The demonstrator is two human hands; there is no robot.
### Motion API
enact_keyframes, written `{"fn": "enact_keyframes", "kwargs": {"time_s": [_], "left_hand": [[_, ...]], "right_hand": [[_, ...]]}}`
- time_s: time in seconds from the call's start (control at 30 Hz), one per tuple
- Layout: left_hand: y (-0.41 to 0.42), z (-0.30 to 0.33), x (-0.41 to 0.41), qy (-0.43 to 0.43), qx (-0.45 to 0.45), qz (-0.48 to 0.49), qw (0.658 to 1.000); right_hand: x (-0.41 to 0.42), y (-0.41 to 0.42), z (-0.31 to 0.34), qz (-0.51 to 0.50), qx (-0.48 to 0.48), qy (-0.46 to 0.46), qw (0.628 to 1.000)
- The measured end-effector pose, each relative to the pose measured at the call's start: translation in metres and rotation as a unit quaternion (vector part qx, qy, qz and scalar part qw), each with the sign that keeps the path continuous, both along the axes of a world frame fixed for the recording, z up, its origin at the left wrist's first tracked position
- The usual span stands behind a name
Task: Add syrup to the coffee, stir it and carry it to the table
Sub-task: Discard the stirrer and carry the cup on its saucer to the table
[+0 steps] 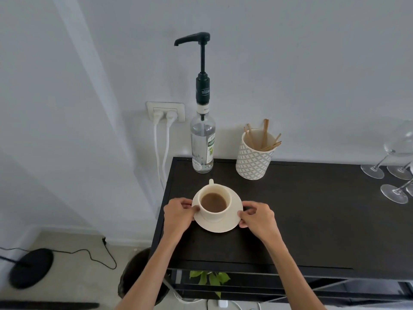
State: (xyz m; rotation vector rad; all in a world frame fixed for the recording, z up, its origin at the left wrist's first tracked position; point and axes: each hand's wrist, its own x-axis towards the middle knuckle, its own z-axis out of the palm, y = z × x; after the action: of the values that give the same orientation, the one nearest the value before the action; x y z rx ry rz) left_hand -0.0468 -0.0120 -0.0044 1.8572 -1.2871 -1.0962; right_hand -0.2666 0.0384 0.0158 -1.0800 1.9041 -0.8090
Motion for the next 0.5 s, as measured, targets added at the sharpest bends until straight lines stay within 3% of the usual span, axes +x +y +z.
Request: {"fn": "enact_keyframes", "kwargs": {"time_s": [0.5], "left_hand": [[0.022, 0.017, 0.022, 0.1, -0.004, 0.103, 0.99]], "right_hand": [[0.007, -0.013, 0.004, 0.06, -0.043, -0.103, 0.992]]}}
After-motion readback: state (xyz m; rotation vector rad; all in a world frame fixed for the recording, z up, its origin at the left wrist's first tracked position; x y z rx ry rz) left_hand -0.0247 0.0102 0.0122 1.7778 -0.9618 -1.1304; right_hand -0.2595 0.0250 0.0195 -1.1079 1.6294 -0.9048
